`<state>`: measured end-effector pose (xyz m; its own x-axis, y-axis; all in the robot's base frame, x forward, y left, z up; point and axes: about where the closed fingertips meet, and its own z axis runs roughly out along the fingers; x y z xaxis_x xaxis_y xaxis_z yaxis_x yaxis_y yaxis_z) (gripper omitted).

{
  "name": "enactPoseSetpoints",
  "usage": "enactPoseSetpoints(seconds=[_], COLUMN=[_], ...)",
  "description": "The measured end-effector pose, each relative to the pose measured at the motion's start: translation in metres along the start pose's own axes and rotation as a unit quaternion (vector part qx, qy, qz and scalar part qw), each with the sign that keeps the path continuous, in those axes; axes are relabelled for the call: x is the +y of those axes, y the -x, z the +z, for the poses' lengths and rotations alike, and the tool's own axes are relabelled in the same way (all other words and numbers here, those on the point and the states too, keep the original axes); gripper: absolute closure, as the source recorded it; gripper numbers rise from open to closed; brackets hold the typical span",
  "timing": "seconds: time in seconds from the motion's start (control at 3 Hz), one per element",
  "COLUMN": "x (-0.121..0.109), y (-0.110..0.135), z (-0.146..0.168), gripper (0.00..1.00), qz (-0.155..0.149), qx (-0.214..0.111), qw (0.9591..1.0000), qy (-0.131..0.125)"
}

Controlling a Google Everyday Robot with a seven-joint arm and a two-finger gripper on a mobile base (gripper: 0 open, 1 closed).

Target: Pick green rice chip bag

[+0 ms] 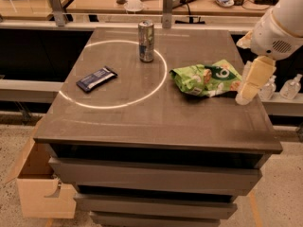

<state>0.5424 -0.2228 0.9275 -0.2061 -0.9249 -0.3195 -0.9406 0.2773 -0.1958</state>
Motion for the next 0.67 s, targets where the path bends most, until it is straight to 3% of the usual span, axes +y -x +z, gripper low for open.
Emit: enactPoseSetpoints(seconds=[0.33, 0.67], x=[-0.037, -0.056], y=[0.003, 0.004], z=[0.051, 0.076], gripper=[0.0, 0.0], qz=[-0.016, -0.017], qx=[-0.031, -0.049], qw=[0.9989, 0.9976], qy=[0.031, 0.046])
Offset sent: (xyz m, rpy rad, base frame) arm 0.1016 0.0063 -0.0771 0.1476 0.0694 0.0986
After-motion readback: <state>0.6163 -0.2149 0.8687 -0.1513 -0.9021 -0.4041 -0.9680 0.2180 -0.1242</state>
